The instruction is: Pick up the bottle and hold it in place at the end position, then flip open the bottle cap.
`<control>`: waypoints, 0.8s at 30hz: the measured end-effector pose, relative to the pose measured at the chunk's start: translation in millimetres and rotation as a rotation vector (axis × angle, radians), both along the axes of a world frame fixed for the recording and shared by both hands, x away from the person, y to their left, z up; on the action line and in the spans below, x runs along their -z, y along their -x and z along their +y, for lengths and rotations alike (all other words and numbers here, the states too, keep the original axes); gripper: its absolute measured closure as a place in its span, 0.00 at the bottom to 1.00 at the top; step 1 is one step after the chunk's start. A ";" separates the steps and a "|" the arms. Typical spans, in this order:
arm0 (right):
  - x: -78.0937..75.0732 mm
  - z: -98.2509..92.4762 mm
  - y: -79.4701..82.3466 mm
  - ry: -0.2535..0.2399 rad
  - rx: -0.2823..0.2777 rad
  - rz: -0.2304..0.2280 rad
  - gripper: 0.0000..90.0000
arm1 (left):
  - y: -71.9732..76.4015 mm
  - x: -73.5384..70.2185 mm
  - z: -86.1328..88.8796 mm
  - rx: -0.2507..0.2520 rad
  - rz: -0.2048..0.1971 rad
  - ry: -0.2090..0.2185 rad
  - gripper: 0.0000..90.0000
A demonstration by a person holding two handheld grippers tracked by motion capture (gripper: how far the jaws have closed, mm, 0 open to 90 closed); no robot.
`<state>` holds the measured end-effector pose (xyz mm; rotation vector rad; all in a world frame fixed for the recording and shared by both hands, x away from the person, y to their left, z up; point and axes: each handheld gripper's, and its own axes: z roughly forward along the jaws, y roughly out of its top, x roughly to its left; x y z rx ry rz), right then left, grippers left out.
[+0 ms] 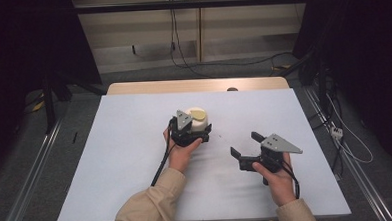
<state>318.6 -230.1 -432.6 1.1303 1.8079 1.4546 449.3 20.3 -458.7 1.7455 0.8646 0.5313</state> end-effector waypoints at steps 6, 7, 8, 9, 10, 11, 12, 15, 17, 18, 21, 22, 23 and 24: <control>-6.4 4.3 -8.6 -0.009 0.001 0.010 0.07 | 0.0 -0.1 -0.1 0.000 0.000 0.000 0.06; -7.2 5.6 -10.1 -0.011 -0.001 0.011 0.07 | 0.0 -0.1 -0.1 0.000 0.001 0.000 0.06; -8.0 6.7 -11.6 -0.010 -0.006 0.013 0.06 | 0.1 -0.1 0.0 0.000 0.000 -0.001 0.06; -8.6 7.8 -13.2 -0.012 -0.010 0.015 0.05 | 0.1 -0.1 0.0 0.000 0.001 0.000 0.06; -9.1 9.1 -15.1 -0.013 -0.008 0.020 0.05 | 0.1 -0.1 0.0 0.000 0.000 0.000 0.06; -9.6 10.3 -16.7 -0.016 -0.002 0.024 0.05 | 0.1 -0.1 -0.1 0.000 0.001 0.000 0.06; -10.0 11.5 -18.4 -0.018 -0.002 0.024 0.05 | 0.1 -0.2 -0.1 -0.001 0.001 -0.001 0.06; -10.7 15.7 -23.1 -0.018 -0.009 0.039 0.05 | 0.3 -0.2 -0.2 -0.002 0.002 -0.001 0.06; -11.8 18.6 -25.7 -0.021 -0.010 0.040 0.05 | 0.3 -0.2 -0.2 -0.002 0.001 -0.002 0.06; -12.4 19.9 -27.1 -0.015 -0.015 0.042 0.05 | 0.4 -0.2 -0.3 -0.003 0.001 -0.001 0.06; -14.6 22.2 -30.7 -0.014 -0.025 0.046 0.10 | 0.5 -0.3 -0.4 -0.004 0.001 -0.002 0.06; -15.3 22.7 -32.0 -0.015 -0.029 0.051 0.12 | 0.5 -0.3 -0.4 -0.005 0.001 -0.002 0.06; -16.2 23.1 -33.2 -0.019 -0.034 0.054 0.14 | 0.6 -0.3 -0.5 -0.005 0.001 -0.002 0.06; -16.8 23.7 -34.5 -0.018 -0.045 0.056 0.17 | 0.5 -0.4 -0.4 -0.004 0.002 -0.003 0.06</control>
